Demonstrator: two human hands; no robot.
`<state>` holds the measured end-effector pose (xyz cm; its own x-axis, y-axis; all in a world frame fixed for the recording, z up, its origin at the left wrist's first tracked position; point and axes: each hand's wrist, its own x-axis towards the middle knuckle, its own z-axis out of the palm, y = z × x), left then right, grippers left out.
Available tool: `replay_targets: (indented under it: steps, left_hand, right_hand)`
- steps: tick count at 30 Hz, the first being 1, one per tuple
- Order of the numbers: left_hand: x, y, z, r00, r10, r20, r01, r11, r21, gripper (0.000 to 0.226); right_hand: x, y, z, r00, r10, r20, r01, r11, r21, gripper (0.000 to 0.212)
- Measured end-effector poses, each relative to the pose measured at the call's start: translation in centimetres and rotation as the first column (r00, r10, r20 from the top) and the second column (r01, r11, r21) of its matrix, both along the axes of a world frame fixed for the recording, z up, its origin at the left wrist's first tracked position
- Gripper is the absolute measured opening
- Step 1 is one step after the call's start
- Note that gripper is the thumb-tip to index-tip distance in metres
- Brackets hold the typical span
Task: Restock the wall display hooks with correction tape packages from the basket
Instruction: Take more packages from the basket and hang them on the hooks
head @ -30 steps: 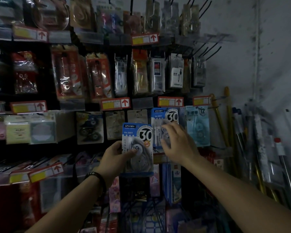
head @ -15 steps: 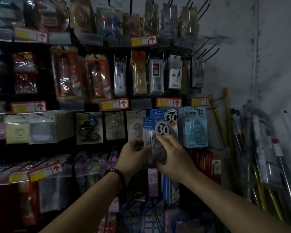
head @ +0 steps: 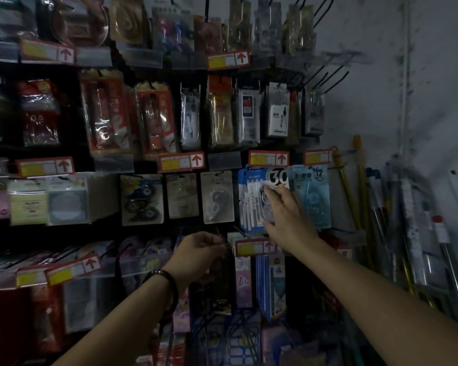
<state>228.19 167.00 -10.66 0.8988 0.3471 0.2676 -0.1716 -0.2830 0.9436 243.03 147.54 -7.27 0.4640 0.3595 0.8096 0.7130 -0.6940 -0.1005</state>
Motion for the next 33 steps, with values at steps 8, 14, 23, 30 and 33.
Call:
replay_targets:
  steps: [8, 14, 23, 30, 33]
  left_hand:
    - [-0.6, 0.9, -1.3, 0.999, 0.025, -0.044, -0.022, 0.998, 0.067, 0.008]
    - [-3.0, 1.7, -4.5, 0.998, -0.011, -0.054, 0.019, 0.990, 0.138, 0.001]
    - [-10.1, 5.9, -16.0, 0.974, 0.091, -0.208, 0.019, 0.880, 0.474, 0.008]
    - [-18.9, 6.3, -31.3, 0.870, 0.213, -0.445, 0.103, 0.804, 0.586, 0.007]
    - [-22.4, 6.0, -37.5, 0.810, 0.264, -0.523, 0.127, 0.792, 0.597, 0.006]
  right_hand:
    - [0.2, -0.2, 0.6, 0.997, -0.005, -0.080, -0.002, 0.996, -0.091, 0.087]
    - [-1.6, 0.8, 0.1, 0.988, -0.049, -0.146, 0.037, 0.996, -0.085, 0.080]
    - [-8.4, 1.6, -8.1, 0.990, 0.136, -0.042, -0.134, 0.989, 0.054, 0.035]
    - [-15.9, 4.9, -25.5, 0.878, 0.306, -0.368, -0.363, 0.927, -0.095, 0.025]
    - [-18.9, 5.9, -35.1, 0.763, 0.277, -0.583, -0.438, 0.886, -0.151, 0.025]
